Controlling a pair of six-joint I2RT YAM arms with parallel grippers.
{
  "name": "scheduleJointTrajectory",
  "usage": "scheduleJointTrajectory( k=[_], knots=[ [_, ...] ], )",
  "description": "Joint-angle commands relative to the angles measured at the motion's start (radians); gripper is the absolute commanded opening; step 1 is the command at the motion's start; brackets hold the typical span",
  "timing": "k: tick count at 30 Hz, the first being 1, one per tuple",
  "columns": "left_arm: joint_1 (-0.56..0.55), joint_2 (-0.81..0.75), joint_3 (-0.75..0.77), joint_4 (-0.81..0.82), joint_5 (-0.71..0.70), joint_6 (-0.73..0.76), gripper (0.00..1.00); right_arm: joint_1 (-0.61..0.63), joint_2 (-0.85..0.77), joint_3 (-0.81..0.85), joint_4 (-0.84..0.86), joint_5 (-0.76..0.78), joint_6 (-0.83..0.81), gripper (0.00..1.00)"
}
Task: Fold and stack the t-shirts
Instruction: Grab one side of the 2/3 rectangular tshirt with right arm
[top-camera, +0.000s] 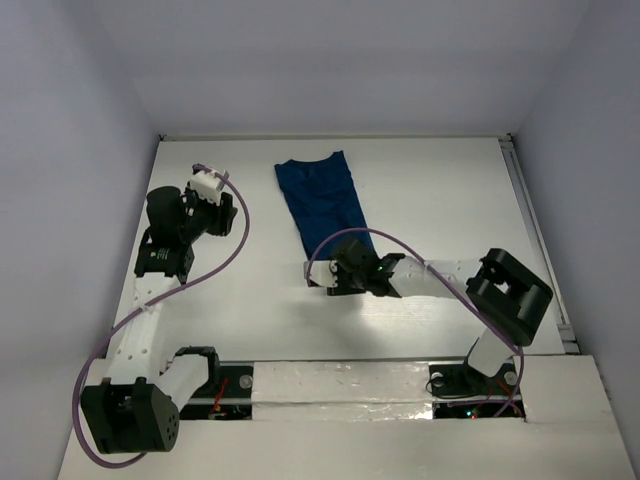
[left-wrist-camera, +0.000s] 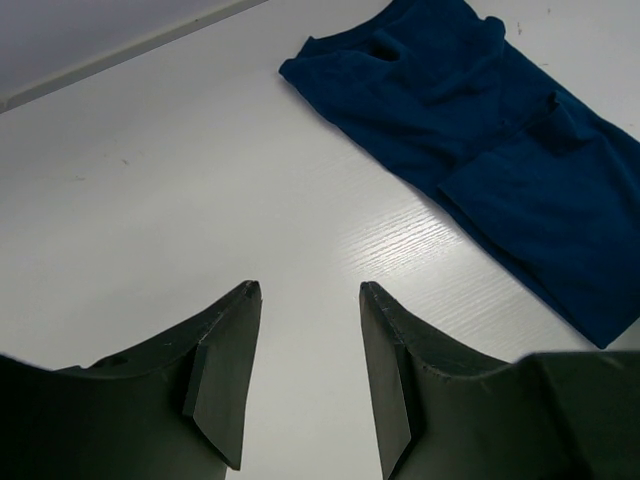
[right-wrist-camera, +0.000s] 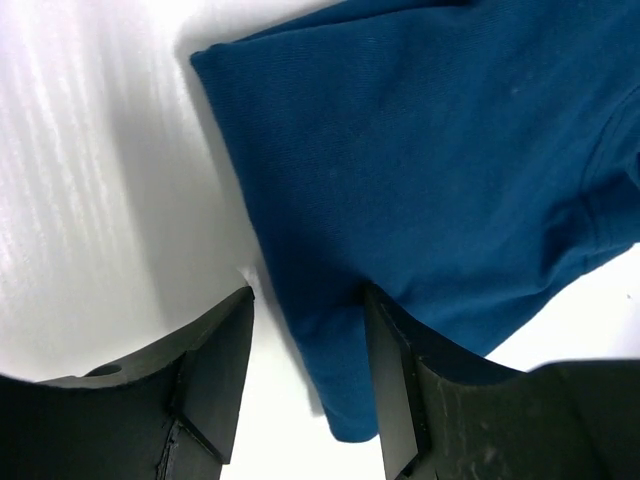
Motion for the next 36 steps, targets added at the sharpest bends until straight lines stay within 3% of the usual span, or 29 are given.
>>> scheduleJointTrajectory(
  k=[1,10,11,16,21,28,36],
  knots=[
    [0.005,-0.015,-0.005,0.045,0.011,-0.001,0.41,0.003,0.027,0.030,0.045,0.033,-0.001,0.53],
    [0.005,-0.018,-0.002,0.040,0.016,0.000,0.41,0.003,0.116,0.138,-0.070,0.020,0.007,0.50],
    [0.005,-0.018,-0.003,0.040,0.016,0.000,0.41,0.003,0.123,0.145,-0.078,0.018,0.007,0.46],
    [0.005,-0.012,-0.002,0.042,0.019,0.003,0.41,0.003,0.177,0.204,-0.152,0.000,0.025,0.01],
    [0.005,-0.001,0.003,0.043,0.025,0.003,0.41,0.003,0.163,0.207,-0.164,-0.003,0.045,0.00],
    [0.005,0.042,-0.008,0.069,0.057,0.002,0.42,0.003,-0.039,0.158,-0.239,-0.089,0.048,0.00],
    [0.005,0.233,0.107,0.054,0.208,-0.038,0.38,0.012,-0.258,0.106,-0.385,-0.170,0.059,0.00]
  ],
)
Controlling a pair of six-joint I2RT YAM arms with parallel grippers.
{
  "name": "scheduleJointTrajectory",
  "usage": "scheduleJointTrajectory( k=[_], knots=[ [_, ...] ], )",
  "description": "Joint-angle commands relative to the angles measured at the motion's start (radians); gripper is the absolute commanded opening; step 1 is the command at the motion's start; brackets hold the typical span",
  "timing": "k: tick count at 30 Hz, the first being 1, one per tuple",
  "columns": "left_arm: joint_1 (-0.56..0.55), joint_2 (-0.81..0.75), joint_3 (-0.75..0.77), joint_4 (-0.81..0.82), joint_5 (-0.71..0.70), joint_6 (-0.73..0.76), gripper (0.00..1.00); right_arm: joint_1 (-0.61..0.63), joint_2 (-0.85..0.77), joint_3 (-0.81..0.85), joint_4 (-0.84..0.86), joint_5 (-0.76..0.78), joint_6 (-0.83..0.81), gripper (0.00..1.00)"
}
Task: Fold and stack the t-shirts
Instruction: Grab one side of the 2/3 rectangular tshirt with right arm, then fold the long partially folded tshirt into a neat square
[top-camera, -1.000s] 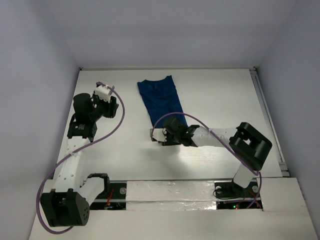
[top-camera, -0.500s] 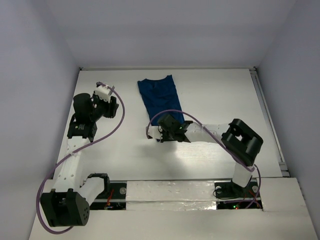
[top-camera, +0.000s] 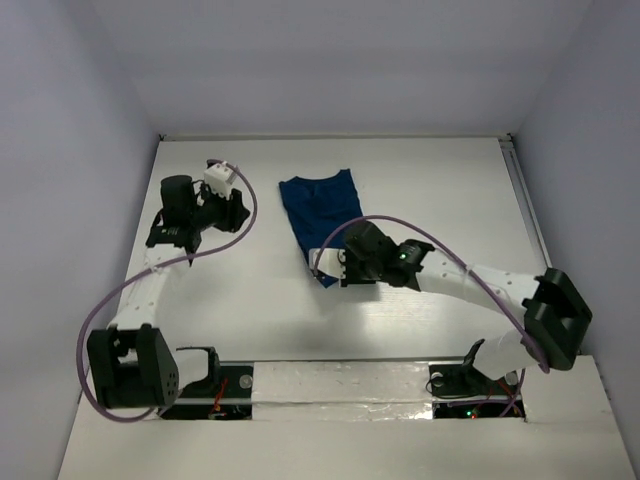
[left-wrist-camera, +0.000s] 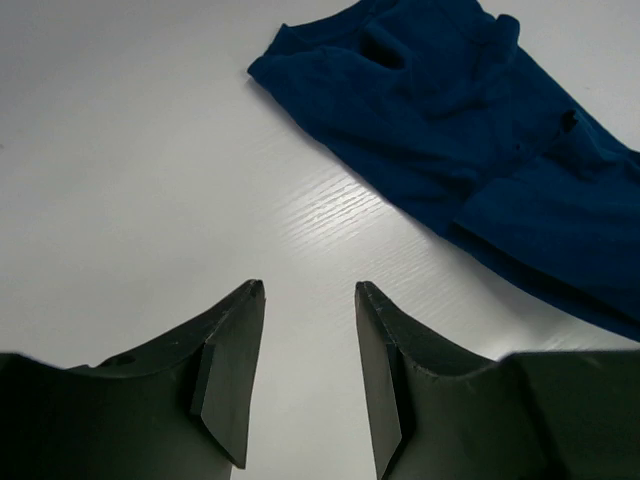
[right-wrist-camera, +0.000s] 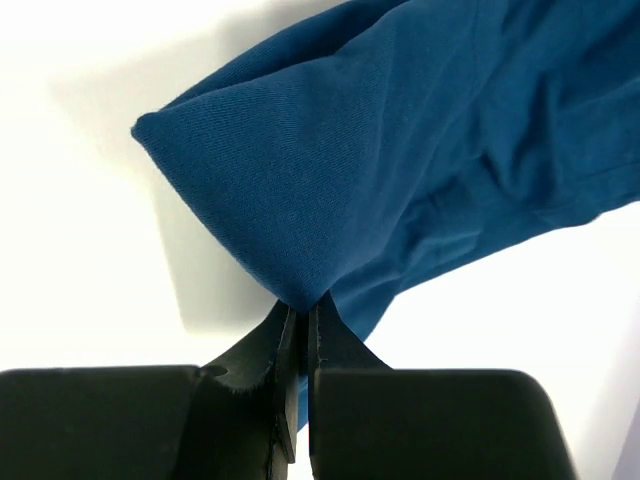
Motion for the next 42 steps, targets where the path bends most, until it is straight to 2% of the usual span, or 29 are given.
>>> scheduleJointTrajectory(
  k=[1,10,17,20,23,24,26,27,32,39,42],
  knots=[
    [0.005,0.068,0.107,0.003,0.107,-0.025,0.38,0.014,-0.081,-0.028,-0.103,-0.084,0.015,0.00],
    [-0.005,0.201,0.224,0.001,0.237,-0.116,0.36,0.052,-0.176,-0.027,-0.259,-0.144,0.037,0.00],
    [-0.134,0.322,0.302,-0.019,0.279,-0.145,0.35,0.081,-0.163,-0.010,-0.319,-0.173,0.035,0.00],
    [-0.198,0.378,0.318,-0.014,0.288,-0.148,0.31,0.081,-0.164,0.010,-0.343,-0.182,0.035,0.00],
    [-0.249,0.448,0.325,-0.014,0.305,-0.149,0.21,0.081,-0.175,0.024,-0.357,-0.185,0.038,0.00],
    [-0.280,0.467,0.328,-0.013,0.297,-0.146,0.15,0.081,-0.178,0.025,-0.359,-0.184,0.040,0.00],
    [-0.305,0.525,0.338,-0.017,0.284,-0.142,0.07,0.081,-0.183,0.028,-0.357,-0.172,0.041,0.00],
    [-0.314,0.543,0.342,-0.020,0.271,-0.142,0.00,0.081,-0.184,0.027,-0.357,-0.170,0.043,0.00],
    [-0.346,0.661,0.393,-0.051,0.250,-0.142,0.00,0.081,-0.189,0.025,-0.357,-0.165,0.051,0.00],
    [-0.357,0.755,0.437,-0.083,0.132,-0.152,0.00,0.081,-0.199,0.042,-0.363,-0.165,0.054,0.00],
    [-0.357,0.797,0.451,-0.105,0.124,-0.156,0.00,0.081,-0.207,0.047,-0.360,-0.170,0.055,0.00]
  ],
)
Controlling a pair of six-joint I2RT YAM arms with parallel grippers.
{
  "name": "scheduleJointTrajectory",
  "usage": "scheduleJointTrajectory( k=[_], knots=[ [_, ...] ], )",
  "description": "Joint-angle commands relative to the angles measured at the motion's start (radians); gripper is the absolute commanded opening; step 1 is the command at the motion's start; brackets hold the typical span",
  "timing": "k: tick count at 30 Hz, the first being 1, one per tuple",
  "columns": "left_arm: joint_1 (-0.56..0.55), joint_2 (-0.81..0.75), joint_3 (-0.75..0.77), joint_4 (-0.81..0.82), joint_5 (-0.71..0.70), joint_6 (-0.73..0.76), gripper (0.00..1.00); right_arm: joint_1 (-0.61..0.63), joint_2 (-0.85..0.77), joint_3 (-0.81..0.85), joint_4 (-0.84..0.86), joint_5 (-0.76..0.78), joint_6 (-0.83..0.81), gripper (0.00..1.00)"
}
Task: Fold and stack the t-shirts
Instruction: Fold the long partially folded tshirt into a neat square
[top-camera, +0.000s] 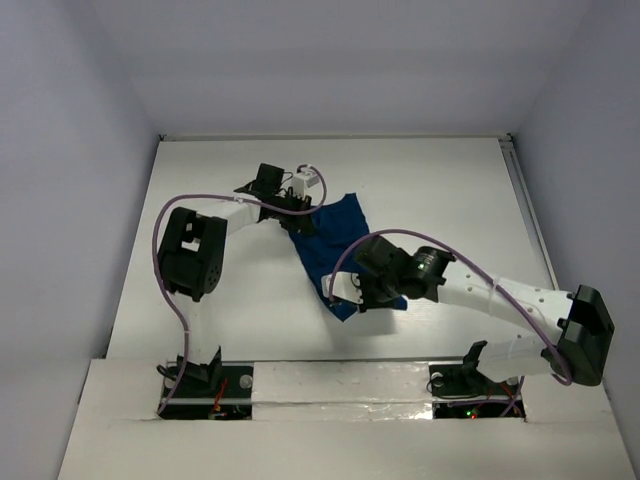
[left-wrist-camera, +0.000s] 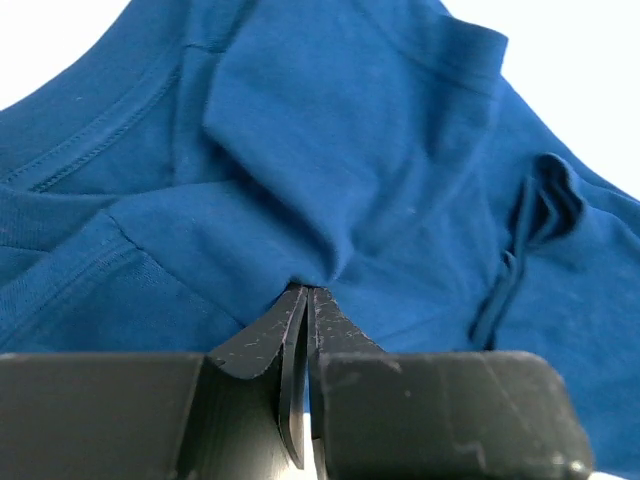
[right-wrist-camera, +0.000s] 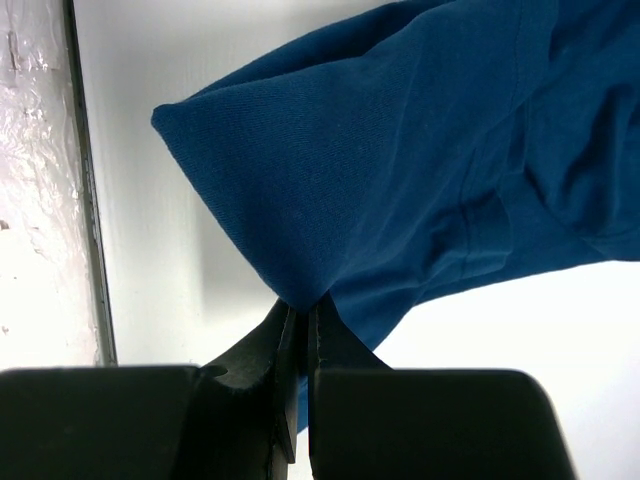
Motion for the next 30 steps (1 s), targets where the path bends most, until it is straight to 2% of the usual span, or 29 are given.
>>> scheduleJointTrajectory(
  k=[1,11,19,30],
  knots=[
    [-0.007,0.029,0.042,-0.027,-0.029,-0.012,0.00,0.010,-0.038,0.053,-0.005,-0.010,0.013,0.00],
    [-0.076,0.107,0.047,-0.065,-0.014,0.020,0.00,0.019,-0.064,0.079,-0.040,-0.010,0.009,0.00],
    [-0.137,0.088,0.009,-0.105,0.009,0.080,0.00,0.019,-0.071,0.122,-0.071,0.036,-0.011,0.00],
    [-0.202,0.038,-0.054,-0.189,0.089,0.207,0.00,0.019,0.001,0.120,0.001,0.145,-0.048,0.00]
  ],
)
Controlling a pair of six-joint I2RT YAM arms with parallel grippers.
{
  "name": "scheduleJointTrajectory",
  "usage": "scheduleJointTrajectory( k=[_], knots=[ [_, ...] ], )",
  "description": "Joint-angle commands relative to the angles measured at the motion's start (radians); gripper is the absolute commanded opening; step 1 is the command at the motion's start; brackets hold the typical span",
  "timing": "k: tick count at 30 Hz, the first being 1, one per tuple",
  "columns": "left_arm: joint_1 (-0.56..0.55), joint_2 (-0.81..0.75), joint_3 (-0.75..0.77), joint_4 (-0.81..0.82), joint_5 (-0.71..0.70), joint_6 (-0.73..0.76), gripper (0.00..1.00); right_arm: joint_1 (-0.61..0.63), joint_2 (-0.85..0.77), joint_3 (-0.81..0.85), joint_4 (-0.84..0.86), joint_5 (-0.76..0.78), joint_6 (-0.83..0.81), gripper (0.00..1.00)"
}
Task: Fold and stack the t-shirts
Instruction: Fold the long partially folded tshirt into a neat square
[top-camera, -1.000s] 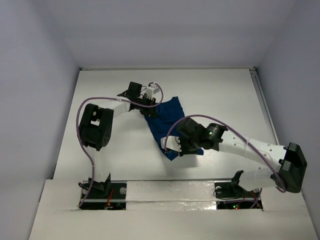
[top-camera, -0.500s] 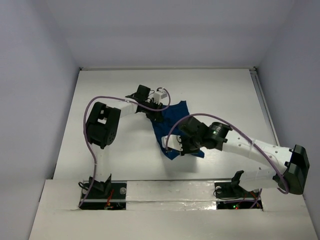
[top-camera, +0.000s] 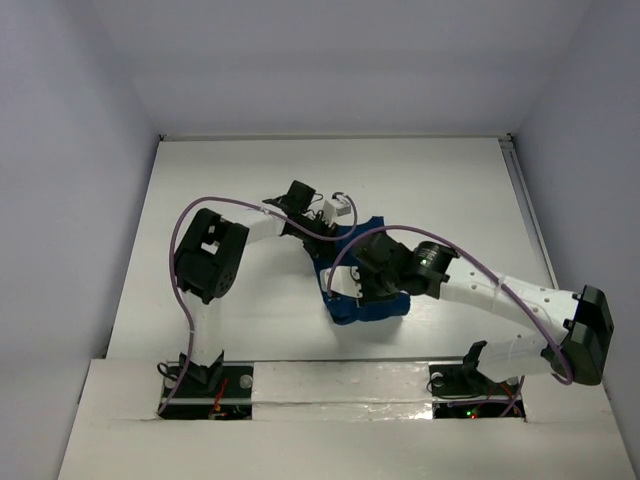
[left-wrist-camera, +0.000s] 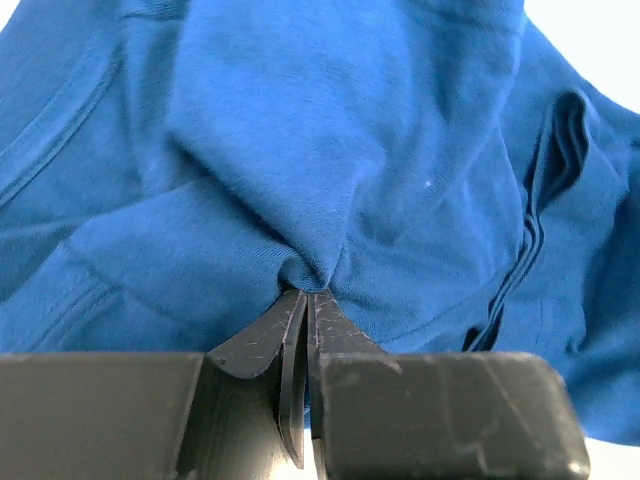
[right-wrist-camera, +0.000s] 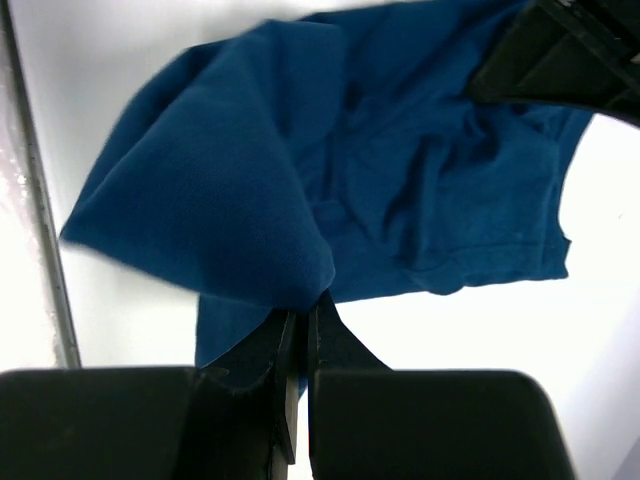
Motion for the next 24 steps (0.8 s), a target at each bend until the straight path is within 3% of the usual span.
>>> scheduleJointTrajectory(
  k=[1,24],
  knots=[
    [-0.044,-0.029,-0.052,-0.131,0.028,0.082,0.00,0.008,0.018,0.040,0.068,0.055,-0.024,0.00],
    [-0.148,-0.051,-0.049,-0.266,0.166,0.252,0.00,-0.062,0.165,0.121,0.207,0.167,-0.065,0.00]
  ],
)
